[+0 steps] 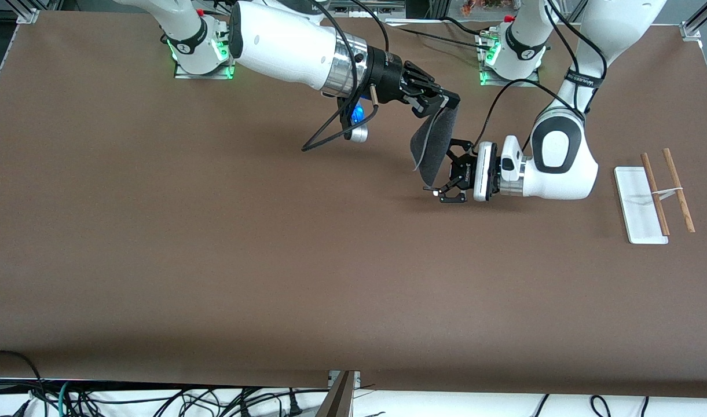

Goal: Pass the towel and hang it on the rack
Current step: 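Hold the towel up with the right gripper while the left gripper approaches it, then grasp the towel's hanging edge with the left gripper, then carry the towel to the rack with the left gripper while the right gripper withdraws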

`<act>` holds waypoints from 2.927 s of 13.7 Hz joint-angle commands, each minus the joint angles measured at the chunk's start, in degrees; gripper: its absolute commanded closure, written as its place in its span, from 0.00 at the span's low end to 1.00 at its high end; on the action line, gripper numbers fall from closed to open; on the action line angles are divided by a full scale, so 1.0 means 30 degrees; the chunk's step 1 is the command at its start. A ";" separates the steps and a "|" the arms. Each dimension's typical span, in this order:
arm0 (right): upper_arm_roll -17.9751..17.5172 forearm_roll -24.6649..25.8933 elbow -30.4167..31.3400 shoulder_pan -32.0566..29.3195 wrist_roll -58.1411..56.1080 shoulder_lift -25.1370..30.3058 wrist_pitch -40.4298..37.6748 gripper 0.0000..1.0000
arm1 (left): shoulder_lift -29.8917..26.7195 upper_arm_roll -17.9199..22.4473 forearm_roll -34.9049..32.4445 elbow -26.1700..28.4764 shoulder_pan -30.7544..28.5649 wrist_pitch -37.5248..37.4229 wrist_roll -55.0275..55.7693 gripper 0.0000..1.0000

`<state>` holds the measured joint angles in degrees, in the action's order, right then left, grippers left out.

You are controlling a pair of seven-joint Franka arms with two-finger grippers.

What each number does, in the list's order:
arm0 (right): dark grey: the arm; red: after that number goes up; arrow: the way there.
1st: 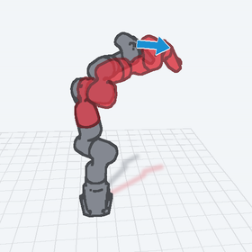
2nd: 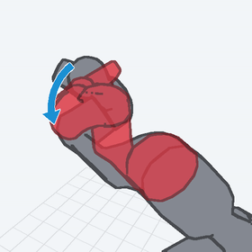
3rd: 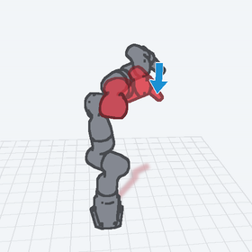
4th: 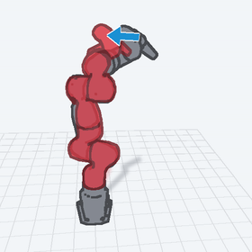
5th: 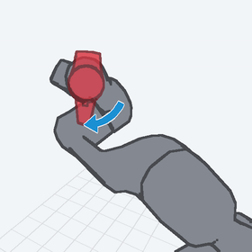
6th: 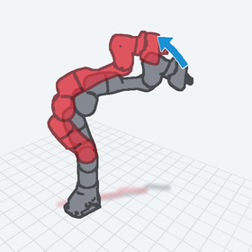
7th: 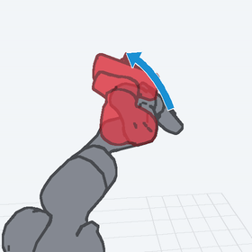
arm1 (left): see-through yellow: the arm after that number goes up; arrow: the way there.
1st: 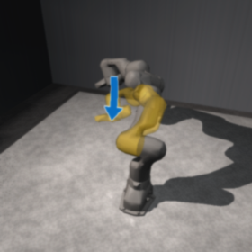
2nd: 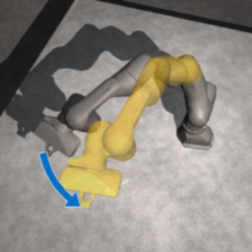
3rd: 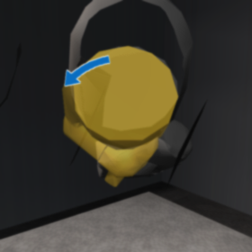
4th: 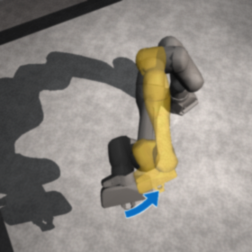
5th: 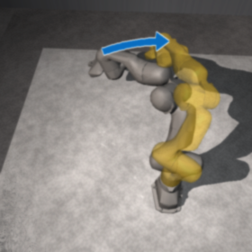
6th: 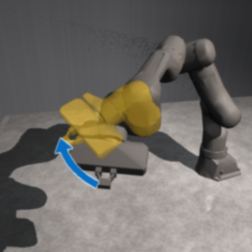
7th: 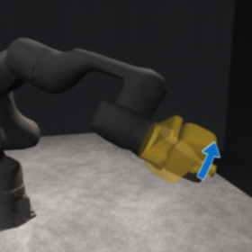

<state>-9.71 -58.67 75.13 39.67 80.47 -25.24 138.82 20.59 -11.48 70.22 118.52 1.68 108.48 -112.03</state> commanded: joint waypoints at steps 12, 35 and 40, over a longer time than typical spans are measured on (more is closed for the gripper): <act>0.0072 -0.0191 -0.0728 0.0135 0.0216 -0.0435 0.0074 1.00 | -0.1093 -0.0511 0.0469 0.0894 -0.0296 0.0315 -0.1594 1.00; 0.4512 0.5258 -0.1080 -0.6251 -0.8732 0.2667 -1.7016 0.00 | -0.0302 0.0045 -2.3163 -1.0796 -0.5039 -0.9471 0.8485 1.00; 0.7804 1.1859 0.1225 -0.6251 -1.8833 0.5270 -2.0435 0.00 | 0.0077 0.0601 -2.5224 -1.1206 -0.8697 -0.9705 0.8397 1.00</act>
<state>12.75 -30.61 72.65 20.21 33.77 -14.39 77.43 19.02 -9.57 -4.33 87.41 -20.26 81.02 -86.90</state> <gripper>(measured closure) 0.000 0.974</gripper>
